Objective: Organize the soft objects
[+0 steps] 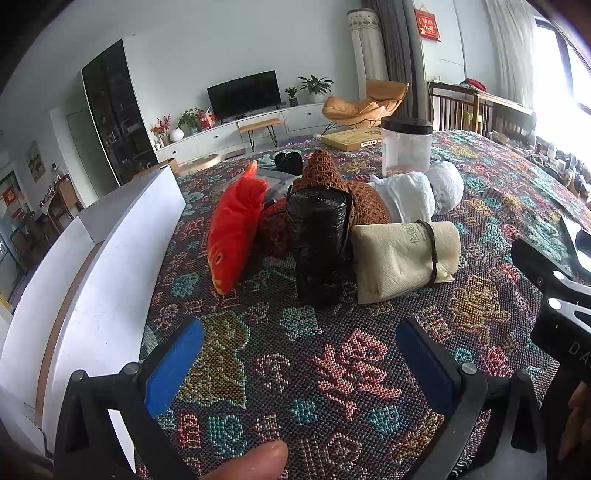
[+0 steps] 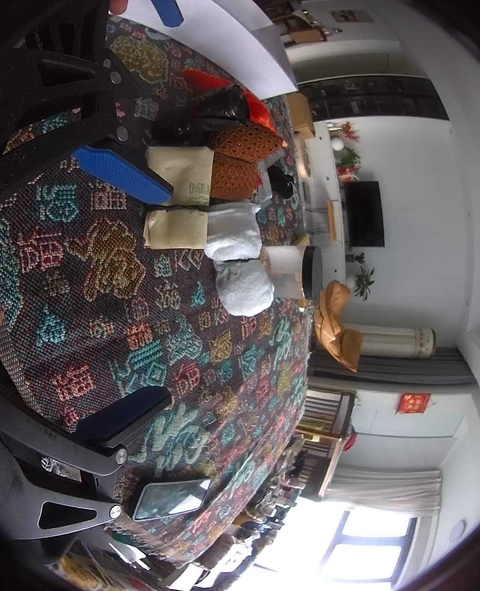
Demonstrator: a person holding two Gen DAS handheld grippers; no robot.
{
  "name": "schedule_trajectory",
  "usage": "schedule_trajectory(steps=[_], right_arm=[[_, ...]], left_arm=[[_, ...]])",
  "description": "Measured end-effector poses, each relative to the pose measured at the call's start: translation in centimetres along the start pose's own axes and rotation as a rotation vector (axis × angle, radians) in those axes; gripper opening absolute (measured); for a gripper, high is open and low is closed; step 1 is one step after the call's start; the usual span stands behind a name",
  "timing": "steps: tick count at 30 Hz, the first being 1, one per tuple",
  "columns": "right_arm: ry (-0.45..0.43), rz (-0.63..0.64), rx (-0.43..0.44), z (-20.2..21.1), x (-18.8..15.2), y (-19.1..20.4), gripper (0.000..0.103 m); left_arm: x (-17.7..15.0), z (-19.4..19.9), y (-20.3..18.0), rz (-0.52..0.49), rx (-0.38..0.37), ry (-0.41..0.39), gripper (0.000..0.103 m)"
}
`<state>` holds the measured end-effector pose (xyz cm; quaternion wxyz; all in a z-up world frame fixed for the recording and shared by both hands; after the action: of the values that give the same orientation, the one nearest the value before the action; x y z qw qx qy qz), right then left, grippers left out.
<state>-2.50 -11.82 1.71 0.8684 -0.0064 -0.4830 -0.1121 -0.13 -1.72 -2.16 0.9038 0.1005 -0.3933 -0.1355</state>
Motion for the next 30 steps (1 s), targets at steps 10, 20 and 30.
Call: schedule_trajectory(steps=[10,20,30], right_arm=[[0.013,-0.020,0.008,0.0,0.1,-0.3,0.100],[0.018,-0.034,0.014,-0.2,0.3,-0.8,0.100],[0.028,-0.051,0.023,-0.3,0.3,-1.0,0.100]], left_arm=[[-0.8,-1.2,-0.3,-0.001,-0.010,0.038,0.103],[-2.6,-4.4,-0.2,0.017,-0.042,0.148,0.103],[-2.8,-7.3,0.8,0.064,-0.109,0.218,0.103]])
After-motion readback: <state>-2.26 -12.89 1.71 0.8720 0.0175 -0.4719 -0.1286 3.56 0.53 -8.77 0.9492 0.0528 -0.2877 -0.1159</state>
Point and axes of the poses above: each gripper's, at about its wrist camera, not at the fingertips, and z roughly against the way its jaws point, y to its left, x to its top, the point moved 1 cm from there along -z, roughly the way its jaws point, and after that the axes turned 11 degrees about -z, right-handed, at the moved point
